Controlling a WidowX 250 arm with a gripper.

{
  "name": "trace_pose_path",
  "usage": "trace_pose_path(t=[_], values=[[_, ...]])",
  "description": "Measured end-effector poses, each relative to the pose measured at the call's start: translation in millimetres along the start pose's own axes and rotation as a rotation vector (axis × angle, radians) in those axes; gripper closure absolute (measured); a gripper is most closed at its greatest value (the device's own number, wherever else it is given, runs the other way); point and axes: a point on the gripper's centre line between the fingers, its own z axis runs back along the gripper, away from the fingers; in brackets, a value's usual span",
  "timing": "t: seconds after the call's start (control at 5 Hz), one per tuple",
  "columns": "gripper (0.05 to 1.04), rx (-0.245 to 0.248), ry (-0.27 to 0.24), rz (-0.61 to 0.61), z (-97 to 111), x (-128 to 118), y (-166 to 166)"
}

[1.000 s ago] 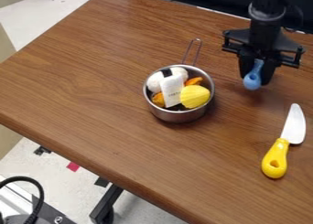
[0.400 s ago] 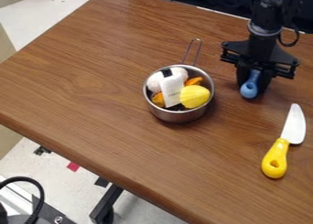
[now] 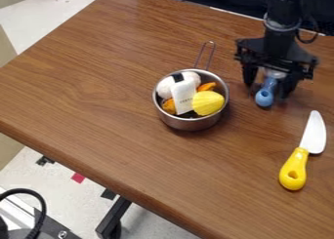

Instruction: Mouv the bleu spoon to raight of plat

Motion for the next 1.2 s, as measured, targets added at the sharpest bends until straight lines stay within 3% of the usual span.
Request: trace_pose_path(t=[0.2,0.6,1.0,1.2], values=[[0.081,-0.003,0.013,0.009,1.4,0.7,2.7],[0.084,-0.040,0.030,0.010,13.2,3.6,6.5],[0.084,-0.101,-0.059,-0.053,44.9,18.4,40.7],[0.084,-0.068,-0.059,-0.083,47.2,20.5,66.9]])
